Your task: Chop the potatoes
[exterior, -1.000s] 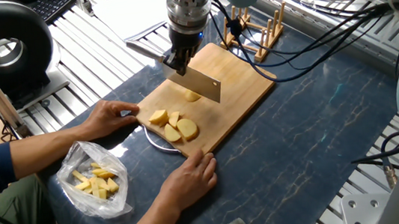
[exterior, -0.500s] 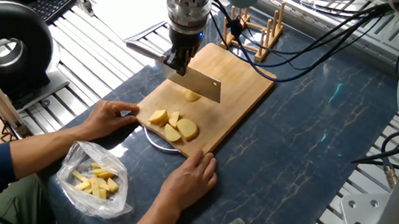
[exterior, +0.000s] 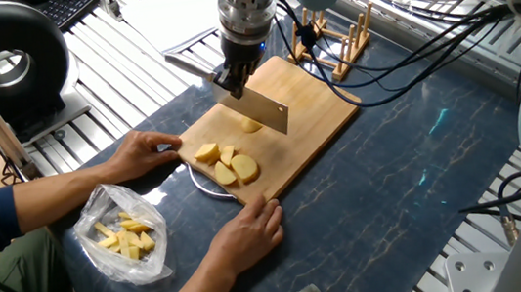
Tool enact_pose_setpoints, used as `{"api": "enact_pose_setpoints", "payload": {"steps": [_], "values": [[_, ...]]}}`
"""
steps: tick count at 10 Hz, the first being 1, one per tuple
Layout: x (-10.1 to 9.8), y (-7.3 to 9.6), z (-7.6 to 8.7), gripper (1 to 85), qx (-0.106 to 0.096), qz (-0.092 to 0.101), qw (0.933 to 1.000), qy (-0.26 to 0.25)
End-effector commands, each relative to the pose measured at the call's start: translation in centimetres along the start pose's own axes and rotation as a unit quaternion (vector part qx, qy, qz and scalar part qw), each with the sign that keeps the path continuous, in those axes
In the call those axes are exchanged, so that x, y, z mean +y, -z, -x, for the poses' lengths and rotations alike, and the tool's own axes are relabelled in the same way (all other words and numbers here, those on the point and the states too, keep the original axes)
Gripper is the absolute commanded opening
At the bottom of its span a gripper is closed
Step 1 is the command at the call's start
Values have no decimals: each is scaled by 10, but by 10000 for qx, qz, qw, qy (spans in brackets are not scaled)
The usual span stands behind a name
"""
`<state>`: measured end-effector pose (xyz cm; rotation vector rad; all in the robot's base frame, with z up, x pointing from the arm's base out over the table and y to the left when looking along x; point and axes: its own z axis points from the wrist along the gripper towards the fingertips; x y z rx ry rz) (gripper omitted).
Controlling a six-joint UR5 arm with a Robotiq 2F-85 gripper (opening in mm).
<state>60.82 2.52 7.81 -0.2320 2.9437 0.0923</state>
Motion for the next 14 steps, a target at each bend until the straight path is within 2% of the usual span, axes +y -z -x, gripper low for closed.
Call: {"api": "enact_pose_setpoints", "payload": {"steps": [1, 11, 12, 14], "values": [[0, -3, 1, 10, -71, 34, 10000, -28], [-7, -11, -11, 10, -227, -2, 9997, 104], [-7, -8, -12, 10, -194, -12, 9997, 115], [-5, 10, -16, 10, -50, 6, 10000, 85]]}}
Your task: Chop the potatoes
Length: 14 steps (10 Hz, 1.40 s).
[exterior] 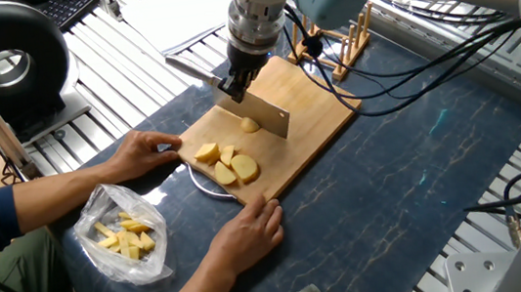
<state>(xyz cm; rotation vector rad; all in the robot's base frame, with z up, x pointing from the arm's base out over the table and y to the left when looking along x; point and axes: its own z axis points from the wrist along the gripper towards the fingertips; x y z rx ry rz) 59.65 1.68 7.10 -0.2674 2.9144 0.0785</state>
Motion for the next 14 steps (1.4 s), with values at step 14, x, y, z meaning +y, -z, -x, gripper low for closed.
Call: {"api": "enact_pose_setpoints", "payload": {"steps": [14], "values": [[-6, 21, -2, 10, 343, 11, 9987, -376]]}}
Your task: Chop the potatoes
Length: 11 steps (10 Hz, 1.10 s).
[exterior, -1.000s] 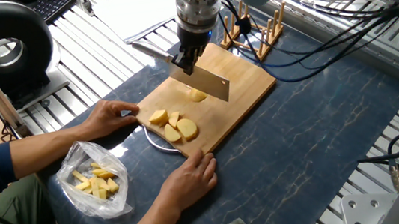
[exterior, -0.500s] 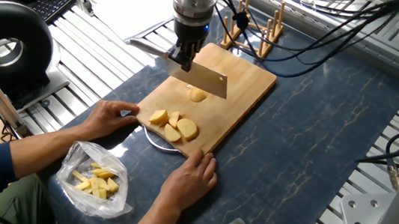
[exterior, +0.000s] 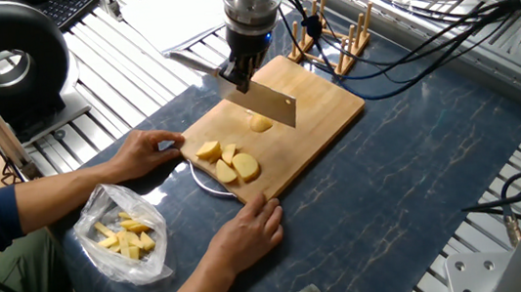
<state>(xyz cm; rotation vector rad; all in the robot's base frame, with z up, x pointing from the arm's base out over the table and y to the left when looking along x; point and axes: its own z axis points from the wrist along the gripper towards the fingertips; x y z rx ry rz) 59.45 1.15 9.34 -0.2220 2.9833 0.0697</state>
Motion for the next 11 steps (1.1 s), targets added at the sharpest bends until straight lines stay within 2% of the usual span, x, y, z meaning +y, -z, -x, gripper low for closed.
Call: {"api": "enact_pose_setpoints", "payload": {"steps": [1, 5, 11], "values": [[1, -3, -4, 10, 6, 46, 9998, -208], [13, -10, -5, 10, -106, 23, 9998, -137], [9, -9, -1, 10, -165, -42, 9999, 17]]}}
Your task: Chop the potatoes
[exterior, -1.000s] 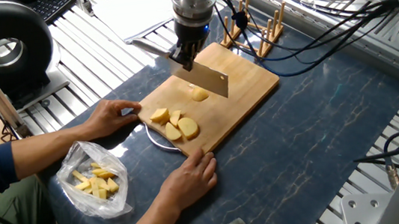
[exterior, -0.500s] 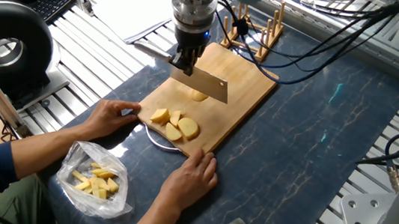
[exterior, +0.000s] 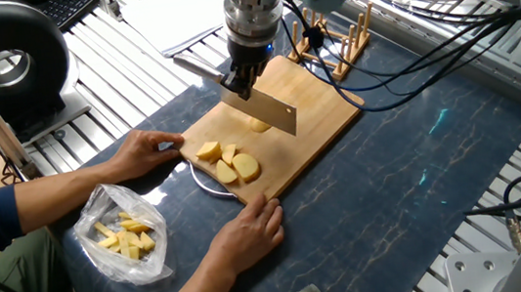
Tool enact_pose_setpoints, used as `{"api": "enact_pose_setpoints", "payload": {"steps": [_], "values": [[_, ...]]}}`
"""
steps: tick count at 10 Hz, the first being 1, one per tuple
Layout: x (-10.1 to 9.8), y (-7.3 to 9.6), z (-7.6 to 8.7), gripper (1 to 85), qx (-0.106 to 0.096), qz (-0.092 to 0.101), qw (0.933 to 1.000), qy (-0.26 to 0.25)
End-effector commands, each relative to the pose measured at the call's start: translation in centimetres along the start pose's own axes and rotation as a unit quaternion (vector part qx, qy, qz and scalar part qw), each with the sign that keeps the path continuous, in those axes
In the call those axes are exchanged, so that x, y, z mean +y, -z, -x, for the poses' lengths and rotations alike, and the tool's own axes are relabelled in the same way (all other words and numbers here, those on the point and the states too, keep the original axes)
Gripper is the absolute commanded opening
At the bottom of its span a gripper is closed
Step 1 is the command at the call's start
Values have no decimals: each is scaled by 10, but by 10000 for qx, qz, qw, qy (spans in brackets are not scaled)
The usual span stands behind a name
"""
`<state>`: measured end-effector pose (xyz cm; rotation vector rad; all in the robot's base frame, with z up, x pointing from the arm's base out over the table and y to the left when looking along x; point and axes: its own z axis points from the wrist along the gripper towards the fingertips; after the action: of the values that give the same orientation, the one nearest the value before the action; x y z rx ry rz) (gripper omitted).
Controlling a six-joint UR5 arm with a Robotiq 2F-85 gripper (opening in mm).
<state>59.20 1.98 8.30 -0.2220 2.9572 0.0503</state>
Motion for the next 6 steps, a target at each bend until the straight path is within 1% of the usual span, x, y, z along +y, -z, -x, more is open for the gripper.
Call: {"api": "enact_pose_setpoints", "payload": {"steps": [1, 6], "values": [[0, 1, 2, 10, -37, 23, 10000, 12], [-3, -4, 3, 10, -74, 9, 10000, 44]]}}
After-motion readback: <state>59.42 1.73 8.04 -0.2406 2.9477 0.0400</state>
